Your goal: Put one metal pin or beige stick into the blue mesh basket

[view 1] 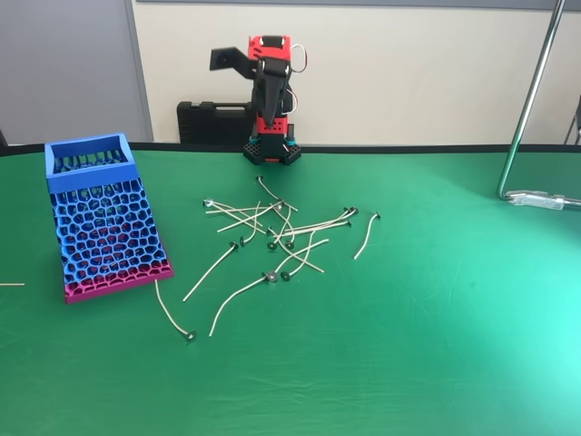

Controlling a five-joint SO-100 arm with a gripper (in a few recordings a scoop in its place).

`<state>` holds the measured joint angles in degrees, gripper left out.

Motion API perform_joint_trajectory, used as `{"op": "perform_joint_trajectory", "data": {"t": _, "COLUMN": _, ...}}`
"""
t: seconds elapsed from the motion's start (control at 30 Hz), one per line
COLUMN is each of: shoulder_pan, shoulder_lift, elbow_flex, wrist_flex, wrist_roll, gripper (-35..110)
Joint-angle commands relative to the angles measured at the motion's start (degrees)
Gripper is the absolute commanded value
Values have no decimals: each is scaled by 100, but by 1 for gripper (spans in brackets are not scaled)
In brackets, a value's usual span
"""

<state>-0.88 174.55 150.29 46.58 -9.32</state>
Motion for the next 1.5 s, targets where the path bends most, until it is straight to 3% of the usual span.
{"op": "perform_joint_trajectory", "data": {"t": 0.0, "shoulder_pan": -35, "shoulder_lift": 466, "elbow_flex": 554, "wrist_flex": 97, "wrist_roll": 97, "gripper": 0}}
{"op": "perform_joint_trajectory", "data": {"t": 0.2, "shoulder_pan": 0, "shoulder_lift": 1564, "elbow_flex": 1582, "wrist_flex": 246, "wrist_roll": 114, "gripper": 0}}
{"op": "perform_joint_trajectory", "data": {"t": 0.5, "shoulder_pan": 79, "shoulder_lift": 1591, "elbow_flex": 2637, "wrist_flex": -237, "wrist_roll": 237, "gripper": 1}}
{"op": "perform_joint_trajectory", "data": {"t": 0.73, "shoulder_pan": -9, "shoulder_lift": 1591, "elbow_flex": 2637, "wrist_flex": 299, "wrist_roll": 536, "gripper": 1}}
{"op": "perform_joint_trajectory", "data": {"t": 1.47, "shoulder_pan": -35, "shoulder_lift": 1591, "elbow_flex": 2637, "wrist_flex": 299, "wrist_roll": 501, "gripper": 1}}
